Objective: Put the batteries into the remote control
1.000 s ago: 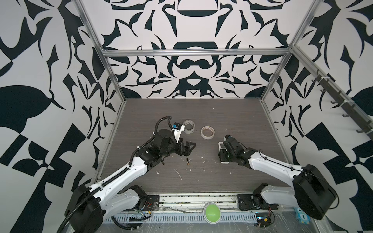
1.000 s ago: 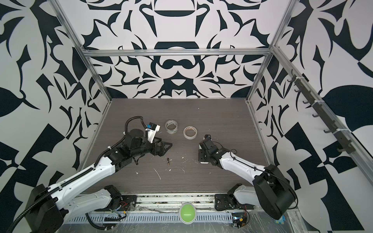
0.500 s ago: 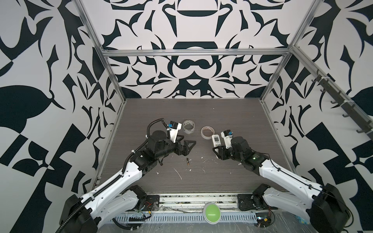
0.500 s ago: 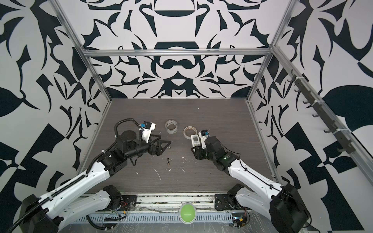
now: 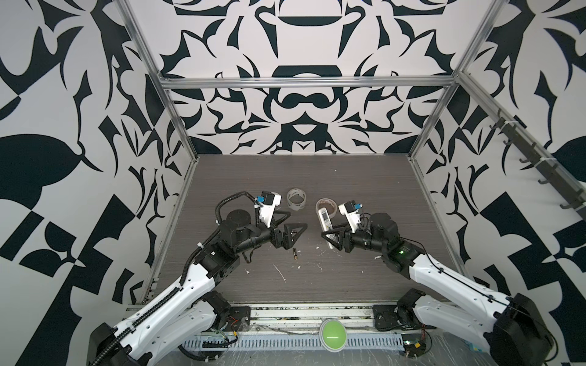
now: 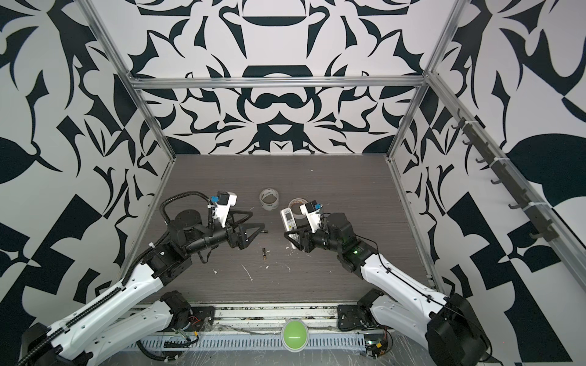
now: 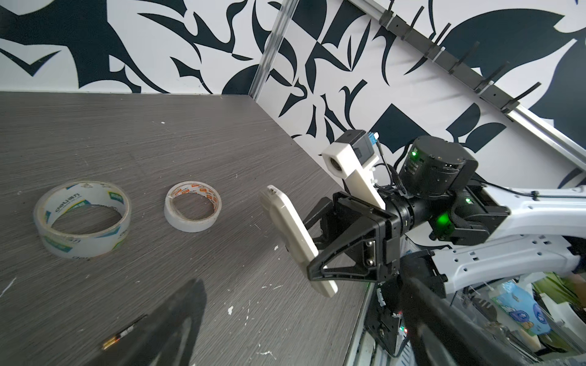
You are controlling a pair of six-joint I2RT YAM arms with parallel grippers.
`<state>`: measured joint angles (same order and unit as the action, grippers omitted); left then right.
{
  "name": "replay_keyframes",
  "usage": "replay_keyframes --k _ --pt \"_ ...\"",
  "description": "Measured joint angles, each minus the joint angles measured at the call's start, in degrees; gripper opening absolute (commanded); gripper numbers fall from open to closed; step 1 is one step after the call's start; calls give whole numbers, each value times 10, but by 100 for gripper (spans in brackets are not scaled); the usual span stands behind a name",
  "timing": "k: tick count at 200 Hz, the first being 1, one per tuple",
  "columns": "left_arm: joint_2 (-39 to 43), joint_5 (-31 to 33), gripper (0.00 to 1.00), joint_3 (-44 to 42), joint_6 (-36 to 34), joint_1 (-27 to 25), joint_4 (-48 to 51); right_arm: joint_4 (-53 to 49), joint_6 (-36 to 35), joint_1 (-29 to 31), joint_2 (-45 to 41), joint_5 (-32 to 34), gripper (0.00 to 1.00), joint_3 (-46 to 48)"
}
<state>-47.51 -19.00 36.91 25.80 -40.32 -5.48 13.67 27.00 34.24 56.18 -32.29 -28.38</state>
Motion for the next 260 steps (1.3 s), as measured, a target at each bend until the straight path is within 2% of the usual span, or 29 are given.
replay_keyframes --k 50,111,210,260 --pt "0 -32 99 0 7 0 -24 114 45 0 9 -77 0 0" --pt "0 -80 99 0 16 0 -66 228 94 7 54 -130 0 0" --pt "-20 -93 99 0 24 0 -116 406 166 31 113 -192 0 0" --pt "-22 -98 99 0 30 0 -136 444 186 38 125 -217 0 0"
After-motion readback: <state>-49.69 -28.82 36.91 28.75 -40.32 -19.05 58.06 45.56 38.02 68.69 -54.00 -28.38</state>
